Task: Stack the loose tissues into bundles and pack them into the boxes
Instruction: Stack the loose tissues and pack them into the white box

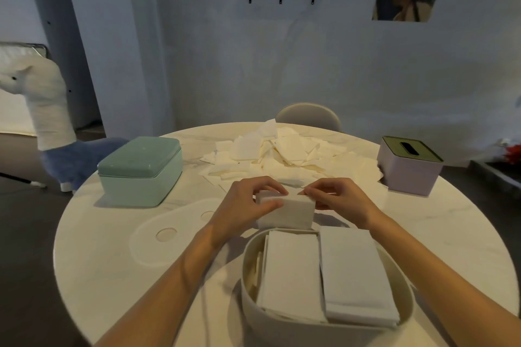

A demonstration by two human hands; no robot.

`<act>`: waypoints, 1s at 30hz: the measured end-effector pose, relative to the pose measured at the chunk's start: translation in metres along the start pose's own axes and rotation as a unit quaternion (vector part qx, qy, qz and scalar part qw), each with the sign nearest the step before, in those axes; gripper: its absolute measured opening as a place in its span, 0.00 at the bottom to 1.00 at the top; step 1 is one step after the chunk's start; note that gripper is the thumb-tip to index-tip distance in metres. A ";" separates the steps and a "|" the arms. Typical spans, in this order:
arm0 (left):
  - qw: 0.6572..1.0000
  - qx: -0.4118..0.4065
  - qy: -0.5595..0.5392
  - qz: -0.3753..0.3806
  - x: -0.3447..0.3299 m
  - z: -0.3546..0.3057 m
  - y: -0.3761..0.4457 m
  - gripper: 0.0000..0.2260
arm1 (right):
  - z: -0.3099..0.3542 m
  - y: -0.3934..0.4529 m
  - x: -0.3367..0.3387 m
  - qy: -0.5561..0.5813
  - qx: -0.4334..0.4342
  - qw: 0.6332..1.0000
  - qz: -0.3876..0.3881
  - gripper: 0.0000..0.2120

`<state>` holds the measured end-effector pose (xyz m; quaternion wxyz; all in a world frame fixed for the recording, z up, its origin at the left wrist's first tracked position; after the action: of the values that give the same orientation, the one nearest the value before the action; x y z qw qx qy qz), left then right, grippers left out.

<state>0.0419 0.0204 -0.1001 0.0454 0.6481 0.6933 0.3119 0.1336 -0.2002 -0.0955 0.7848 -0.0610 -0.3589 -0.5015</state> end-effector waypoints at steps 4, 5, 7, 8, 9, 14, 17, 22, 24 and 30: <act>1.000 -0.002 0.006 0.000 -0.001 -0.001 -0.001 0.08 | 0.000 -0.001 0.001 0.001 -0.015 1.000 0.005 0.06; 1.000 -0.003 0.007 -0.001 -0.001 0.000 -0.001 0.07 | 0.001 -0.002 0.001 0.012 -0.012 1.000 0.017 0.07; 1.000 -0.007 0.010 -0.004 -0.001 0.000 -0.001 0.07 | 0.003 -0.005 -0.001 0.036 0.004 0.998 0.053 0.14; 1.000 -0.009 0.010 -0.006 -0.001 -0.001 -0.001 0.07 | 0.002 -0.006 -0.003 0.030 0.021 0.997 0.068 0.19; 1.000 -0.010 0.007 -0.007 -0.001 -0.001 -0.001 0.08 | 0.000 -0.008 -0.006 0.008 0.041 0.996 0.076 0.22; 0.996 0.083 0.022 0.021 0.004 0.009 -0.003 0.15 | -0.007 -0.017 -0.013 -0.067 0.072 0.994 0.049 0.17; 0.993 0.116 0.020 0.020 0.009 0.003 -0.005 0.14 | 0.011 -0.019 -0.004 -0.025 0.048 0.998 0.040 0.14; 0.975 0.190 -0.112 0.010 0.019 -0.052 -0.008 0.19 | 0.066 -0.023 0.025 0.092 0.007 0.992 0.092 0.16; 0.957 0.238 -0.163 0.017 0.025 -0.078 -0.015 0.25 | 0.090 -0.026 0.037 0.096 0.000 0.989 0.111 0.18; 0.932 0.311 -0.186 0.028 0.033 -0.133 -0.051 0.24 | 0.123 -0.033 0.045 0.034 -0.062 0.964 0.256 0.21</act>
<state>-0.0692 0.0032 -0.0073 -0.0392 0.6956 0.7160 -0.0437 0.0547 -0.1941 0.0147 0.8936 -0.1822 -0.2721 -0.3071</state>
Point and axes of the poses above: each hand's wrist, its own y-axis towards the middle knuckle, its own x-axis out of the back of the hand, z = x × y, the point moved 2 cm from there along y, towards the middle knuckle, and after that the axes turned 11 degrees about -y, right-handed, at the moved point
